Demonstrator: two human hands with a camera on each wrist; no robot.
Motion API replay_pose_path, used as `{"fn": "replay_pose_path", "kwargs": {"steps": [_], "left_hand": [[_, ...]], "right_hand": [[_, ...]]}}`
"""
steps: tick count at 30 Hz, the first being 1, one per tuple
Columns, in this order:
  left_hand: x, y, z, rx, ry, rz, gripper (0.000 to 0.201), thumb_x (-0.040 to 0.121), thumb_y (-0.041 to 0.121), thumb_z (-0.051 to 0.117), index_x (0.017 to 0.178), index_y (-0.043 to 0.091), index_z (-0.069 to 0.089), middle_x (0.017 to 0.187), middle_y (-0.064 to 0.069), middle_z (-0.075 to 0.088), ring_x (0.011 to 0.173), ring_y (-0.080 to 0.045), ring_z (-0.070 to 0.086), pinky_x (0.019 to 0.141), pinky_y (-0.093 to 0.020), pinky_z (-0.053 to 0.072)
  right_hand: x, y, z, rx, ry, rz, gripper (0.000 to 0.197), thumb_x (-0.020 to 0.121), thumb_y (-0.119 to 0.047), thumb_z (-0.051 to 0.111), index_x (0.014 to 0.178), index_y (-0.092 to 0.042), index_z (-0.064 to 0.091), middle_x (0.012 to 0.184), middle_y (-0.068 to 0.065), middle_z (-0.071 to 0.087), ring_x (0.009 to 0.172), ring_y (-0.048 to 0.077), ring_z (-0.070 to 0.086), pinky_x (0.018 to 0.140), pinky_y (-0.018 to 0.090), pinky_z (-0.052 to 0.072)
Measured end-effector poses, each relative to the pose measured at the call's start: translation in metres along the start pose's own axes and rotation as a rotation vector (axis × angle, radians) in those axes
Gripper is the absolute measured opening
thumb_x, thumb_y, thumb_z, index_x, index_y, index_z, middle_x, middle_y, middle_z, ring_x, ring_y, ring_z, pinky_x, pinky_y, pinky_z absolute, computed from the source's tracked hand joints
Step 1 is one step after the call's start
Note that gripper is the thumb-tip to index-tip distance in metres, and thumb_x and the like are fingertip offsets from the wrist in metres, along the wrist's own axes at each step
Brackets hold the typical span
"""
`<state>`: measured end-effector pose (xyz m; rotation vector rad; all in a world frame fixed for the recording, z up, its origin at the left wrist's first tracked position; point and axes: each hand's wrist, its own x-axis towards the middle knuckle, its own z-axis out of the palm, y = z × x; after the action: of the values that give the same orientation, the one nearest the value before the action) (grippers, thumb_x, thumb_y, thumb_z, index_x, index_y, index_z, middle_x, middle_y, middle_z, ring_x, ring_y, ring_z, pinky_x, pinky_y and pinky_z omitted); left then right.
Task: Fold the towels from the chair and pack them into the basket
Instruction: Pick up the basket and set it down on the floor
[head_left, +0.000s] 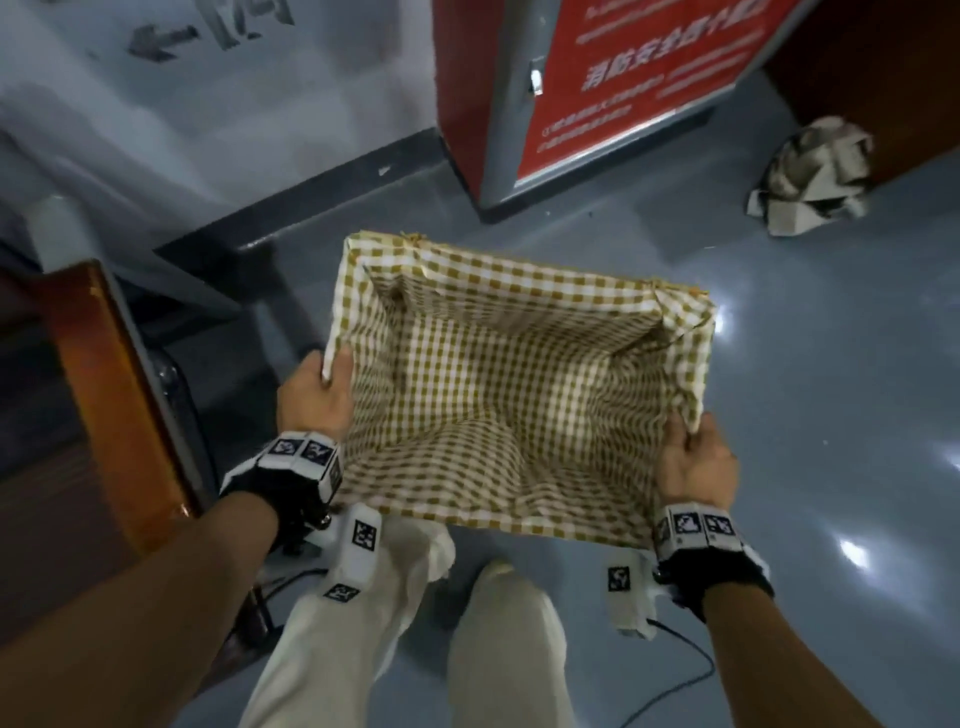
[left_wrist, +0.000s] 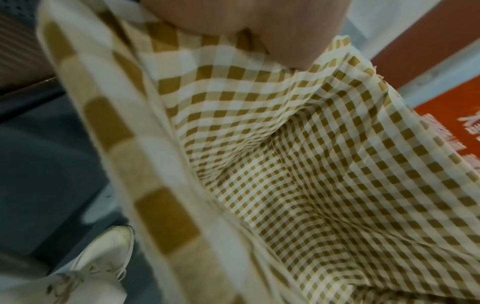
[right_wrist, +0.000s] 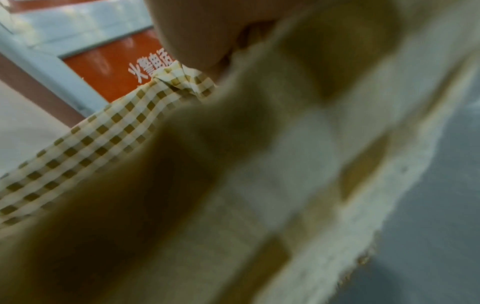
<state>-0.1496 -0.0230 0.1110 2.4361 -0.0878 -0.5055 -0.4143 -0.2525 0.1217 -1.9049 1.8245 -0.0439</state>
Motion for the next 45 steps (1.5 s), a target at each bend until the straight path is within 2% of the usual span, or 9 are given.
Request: {"fn": "replay_pose_path", "kwargs": {"steps": [3,8,13,23,25,32,35,40,45], "left_hand": [[-0.039,-0.004,0.004,0.008,0.008,0.097,0.048,0.095,0.047,0.041,0.058,0.019,0.03,0.059,-0.002,0.041,0.062,-0.025,0.043,0.061,-0.033,0.032],[-0.107,-0.023,0.019,0.077,-0.021,0.222,0.05,0.096,0.046,0.041,0.066,0.005,0.038,0.062,-0.015,0.046,0.063,-0.032,0.046,0.06,-0.038,0.033],[-0.173,-0.035,0.03,0.157,-0.073,0.276,0.048,0.095,0.044,0.042,0.064,0.009,0.035,0.058,-0.005,0.042,0.059,-0.025,0.041,0.06,-0.033,0.029],[-0.245,-0.037,0.036,0.296,-0.346,0.363,0.039,0.091,0.047,0.051,0.081,0.009,0.056,0.073,-0.004,0.057,0.073,-0.022,0.052,0.062,-0.028,0.035],[-0.25,-0.046,0.033,0.301,-0.41,0.367,0.04,0.09,0.046,0.053,0.093,0.007,0.062,0.083,-0.004,0.059,0.079,-0.021,0.053,0.07,-0.028,0.038],[-0.251,-0.097,-0.006,0.321,-0.493,0.37,0.046,0.098,0.044,0.034,0.092,0.004,0.058,0.091,-0.009,0.054,0.085,-0.024,0.046,0.077,-0.031,0.033],[-0.248,-0.123,-0.039,0.286,-0.546,0.463,0.045,0.099,0.041,0.032,0.082,0.005,0.052,0.091,-0.021,0.059,0.086,-0.032,0.052,0.074,-0.031,0.033],[-0.246,-0.169,-0.098,0.312,-0.641,0.579,0.051,0.099,0.04,0.03,0.094,-0.004,0.055,0.104,-0.028,0.06,0.097,-0.04,0.055,0.074,-0.034,0.031],[-0.246,-0.204,-0.121,0.329,-0.649,0.648,0.056,0.097,0.046,0.032,0.09,-0.005,0.054,0.083,-0.02,0.055,0.075,-0.028,0.048,0.069,-0.035,0.034]], "right_hand": [[-0.023,0.041,-0.012,0.067,0.041,0.044,0.03,0.098,-0.029,0.045,0.102,0.0,0.052,0.096,0.029,0.063,0.09,0.045,0.057,0.071,0.043,0.04],[-0.061,0.127,-0.019,0.132,0.035,0.123,0.033,0.098,-0.03,0.045,0.109,-0.001,0.055,0.101,0.027,0.063,0.094,0.045,0.056,0.076,0.046,0.043],[-0.105,0.206,-0.027,0.201,0.05,0.199,0.033,0.098,-0.028,0.045,0.108,0.002,0.056,0.101,0.029,0.063,0.094,0.046,0.056,0.075,0.045,0.042],[-0.211,0.305,-0.048,0.242,0.103,0.435,0.034,0.099,-0.029,0.044,0.106,0.002,0.056,0.1,0.029,0.063,0.093,0.045,0.057,0.071,0.042,0.039],[-0.237,0.313,-0.045,0.229,0.125,0.494,0.034,0.099,-0.03,0.044,0.104,0.001,0.056,0.099,0.029,0.063,0.092,0.046,0.057,0.071,0.042,0.039],[-0.342,0.301,-0.023,0.203,0.19,0.593,0.034,0.098,-0.032,0.044,0.107,-0.002,0.057,0.103,0.027,0.063,0.095,0.045,0.057,0.077,0.046,0.044],[-0.394,0.286,-0.019,0.195,0.208,0.622,0.036,0.098,-0.034,0.044,0.111,-0.003,0.058,0.107,0.026,0.064,0.098,0.045,0.057,0.079,0.045,0.044],[-0.492,0.263,-0.013,0.216,0.283,0.656,0.037,0.098,-0.035,0.044,0.11,-0.004,0.059,0.106,0.024,0.064,0.098,0.042,0.057,0.078,0.042,0.043],[-0.55,0.267,0.02,0.253,0.303,0.689,0.036,0.097,-0.036,0.043,0.106,-0.005,0.058,0.103,0.022,0.064,0.093,0.04,0.058,0.075,0.039,0.041]]}}
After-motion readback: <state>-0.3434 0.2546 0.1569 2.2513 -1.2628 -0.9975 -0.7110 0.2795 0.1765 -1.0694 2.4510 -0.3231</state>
